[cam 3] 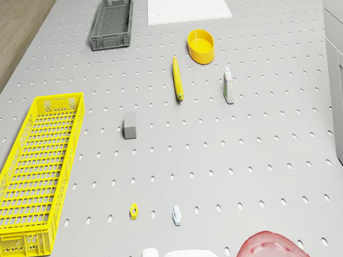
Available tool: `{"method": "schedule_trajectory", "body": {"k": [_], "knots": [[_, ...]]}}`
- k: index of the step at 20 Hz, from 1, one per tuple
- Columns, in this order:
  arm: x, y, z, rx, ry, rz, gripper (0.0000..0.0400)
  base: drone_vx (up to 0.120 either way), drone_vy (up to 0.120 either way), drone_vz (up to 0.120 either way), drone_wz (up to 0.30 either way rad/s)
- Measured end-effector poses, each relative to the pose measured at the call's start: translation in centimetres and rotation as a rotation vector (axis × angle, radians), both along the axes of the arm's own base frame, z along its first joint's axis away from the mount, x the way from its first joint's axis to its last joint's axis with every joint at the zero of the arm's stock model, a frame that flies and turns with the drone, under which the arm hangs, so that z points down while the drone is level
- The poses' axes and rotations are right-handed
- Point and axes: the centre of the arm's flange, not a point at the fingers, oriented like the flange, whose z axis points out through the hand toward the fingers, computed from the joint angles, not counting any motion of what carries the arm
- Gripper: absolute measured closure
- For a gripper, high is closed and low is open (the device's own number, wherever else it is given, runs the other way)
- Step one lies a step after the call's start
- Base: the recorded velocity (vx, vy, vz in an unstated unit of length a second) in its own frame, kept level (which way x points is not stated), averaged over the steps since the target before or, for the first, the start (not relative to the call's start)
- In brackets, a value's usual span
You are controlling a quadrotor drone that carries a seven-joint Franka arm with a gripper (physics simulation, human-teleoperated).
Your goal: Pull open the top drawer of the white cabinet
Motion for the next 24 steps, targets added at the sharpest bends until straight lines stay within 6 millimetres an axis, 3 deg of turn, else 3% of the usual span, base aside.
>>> {"method": "schedule_trajectory", "body": {"k": [10, 24], "knots": [[0.0, 4.2, 0.0, 0.0, 0.0, 0.0, 0.0095, 0.0, -0.104, 0.0, 0.0], [0.0, 10.0, 0.0, 0.001, 0.0, 0.0, 0.0095, 0.0, -0.003, 0.0, 0.0]]}}
